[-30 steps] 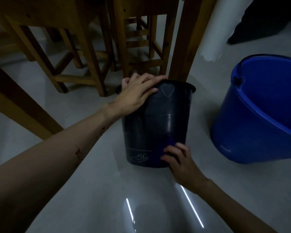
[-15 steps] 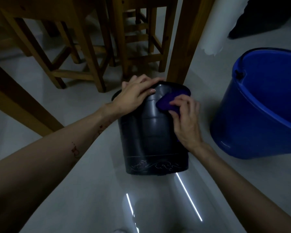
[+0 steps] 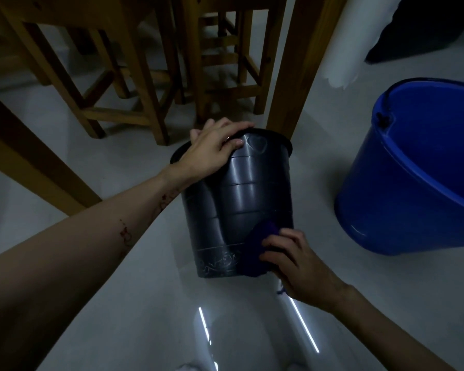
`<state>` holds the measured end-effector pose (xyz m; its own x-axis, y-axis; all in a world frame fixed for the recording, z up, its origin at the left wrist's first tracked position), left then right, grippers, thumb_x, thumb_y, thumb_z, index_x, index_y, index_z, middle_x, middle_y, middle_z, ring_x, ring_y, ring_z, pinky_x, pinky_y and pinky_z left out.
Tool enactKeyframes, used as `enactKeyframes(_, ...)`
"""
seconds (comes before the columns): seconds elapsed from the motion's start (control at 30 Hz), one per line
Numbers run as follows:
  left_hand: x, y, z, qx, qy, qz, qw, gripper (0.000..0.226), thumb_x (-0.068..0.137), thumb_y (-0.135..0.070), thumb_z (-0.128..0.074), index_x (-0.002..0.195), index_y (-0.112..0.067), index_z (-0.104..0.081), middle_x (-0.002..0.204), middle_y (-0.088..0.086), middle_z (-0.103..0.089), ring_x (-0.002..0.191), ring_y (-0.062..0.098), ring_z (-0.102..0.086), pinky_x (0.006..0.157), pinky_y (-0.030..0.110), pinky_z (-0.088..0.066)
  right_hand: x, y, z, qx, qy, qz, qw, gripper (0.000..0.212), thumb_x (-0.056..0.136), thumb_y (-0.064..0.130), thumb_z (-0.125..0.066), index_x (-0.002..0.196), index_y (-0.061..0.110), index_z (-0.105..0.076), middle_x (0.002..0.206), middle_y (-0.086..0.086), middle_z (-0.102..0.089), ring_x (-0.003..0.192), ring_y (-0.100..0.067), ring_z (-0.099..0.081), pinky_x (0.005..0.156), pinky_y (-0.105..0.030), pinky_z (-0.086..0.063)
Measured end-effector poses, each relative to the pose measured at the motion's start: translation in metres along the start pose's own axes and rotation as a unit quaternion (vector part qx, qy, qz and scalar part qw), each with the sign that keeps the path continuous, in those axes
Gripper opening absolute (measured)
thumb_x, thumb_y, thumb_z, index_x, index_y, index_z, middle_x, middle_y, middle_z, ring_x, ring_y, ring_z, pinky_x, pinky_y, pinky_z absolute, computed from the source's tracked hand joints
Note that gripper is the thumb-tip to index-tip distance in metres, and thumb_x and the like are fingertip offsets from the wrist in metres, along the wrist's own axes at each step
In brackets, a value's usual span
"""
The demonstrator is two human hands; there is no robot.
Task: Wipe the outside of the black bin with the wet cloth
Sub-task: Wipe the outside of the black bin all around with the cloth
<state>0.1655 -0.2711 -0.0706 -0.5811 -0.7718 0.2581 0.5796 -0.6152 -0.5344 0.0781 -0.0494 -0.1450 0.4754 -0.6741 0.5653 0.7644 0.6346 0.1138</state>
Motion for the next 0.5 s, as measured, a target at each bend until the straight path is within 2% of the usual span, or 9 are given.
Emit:
enactKeyframes(0.07,0.000,-0.002,0.002,0.002,-0.004,-0.005,1.000,0.040,0.100,-0.034,-0.044,0.139,-0.041,-0.043,0.114,-0.012,-0.050,0.108,0.012,-0.041,0.085,0.035,-0.021,0.006,-0.021,0.017,0.006,-0.049,-0.060,0.997,0.016,0.100,0.019,-0.046,0.113,0.011,-0.050,0.122,-0.009,-0.046,0.107,-0.029,-0.045,0.104,-0.025,-0.029)
enactKeyframes(0.17,0.002,-0.014,0.006,0.005,-0.012,-0.028,1.000,0.040,0.099,-0.033,-0.045,0.138,-0.041,-0.044,0.113,-0.012,-0.051,0.104,0.010,-0.041,0.084,0.035,-0.022,0.023,-0.082,0.046,0.027,-0.164,-0.261,0.951,0.020,0.096,0.018,-0.048,0.115,0.010,-0.051,0.120,-0.013,-0.048,0.110,-0.021,-0.043,0.099,-0.022,-0.030)
enactKeyframes(0.23,0.004,-0.021,0.007,0.014,-0.015,-0.037,0.999,0.040,0.099,-0.033,-0.045,0.138,-0.041,-0.043,0.113,-0.011,-0.052,0.102,0.009,-0.040,0.083,0.035,-0.021,0.037,-0.111,0.045,0.053,-0.183,-0.345,0.919,0.021,0.097,0.018,-0.051,0.116,0.010,-0.052,0.122,-0.014,-0.048,0.113,-0.013,-0.038,0.096,-0.016,-0.029)
enactKeyframes(0.27,0.006,-0.023,0.007,0.018,-0.014,-0.038,0.999,0.040,0.099,-0.033,-0.045,0.139,-0.041,-0.043,0.113,-0.011,-0.052,0.102,0.009,-0.039,0.082,0.035,-0.021,0.046,-0.117,0.039,0.065,-0.176,-0.360,0.914,0.020,0.098,0.018,-0.051,0.116,0.011,-0.052,0.123,-0.013,-0.047,0.114,-0.012,-0.037,0.095,-0.017,-0.030)
enactKeyframes(0.37,0.009,-0.020,0.006,0.025,-0.018,-0.027,0.999,0.041,0.099,-0.031,-0.046,0.138,-0.042,-0.044,0.106,-0.015,-0.048,0.099,0.007,-0.038,0.079,0.033,-0.019,0.065,-0.102,0.021,0.065,-0.148,-0.335,0.928,0.020,0.096,0.017,-0.053,0.114,0.010,-0.053,0.123,-0.011,-0.046,0.113,-0.017,-0.038,0.096,-0.025,-0.033)
enactKeyframes(0.5,0.007,-0.009,0.010,0.016,-0.032,-0.013,0.999,0.040,0.098,-0.030,-0.047,0.137,-0.039,-0.046,0.107,-0.015,-0.048,0.100,0.007,-0.037,0.079,0.032,-0.018,0.062,-0.040,0.002,0.011,-0.101,-0.171,0.980,0.018,0.091,0.012,-0.055,0.109,0.007,-0.057,0.118,-0.014,-0.055,0.103,-0.032,-0.049,0.098,-0.031,-0.032)
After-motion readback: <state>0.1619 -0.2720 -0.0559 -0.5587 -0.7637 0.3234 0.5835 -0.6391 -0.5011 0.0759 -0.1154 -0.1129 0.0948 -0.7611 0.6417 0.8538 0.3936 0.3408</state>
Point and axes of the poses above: each hand's wrist, its own x-axis towards the middle knuckle, its own z-axis out of the back of the hand, y = z × x, the point moved 9 cm from there along x, towards the middle knuckle
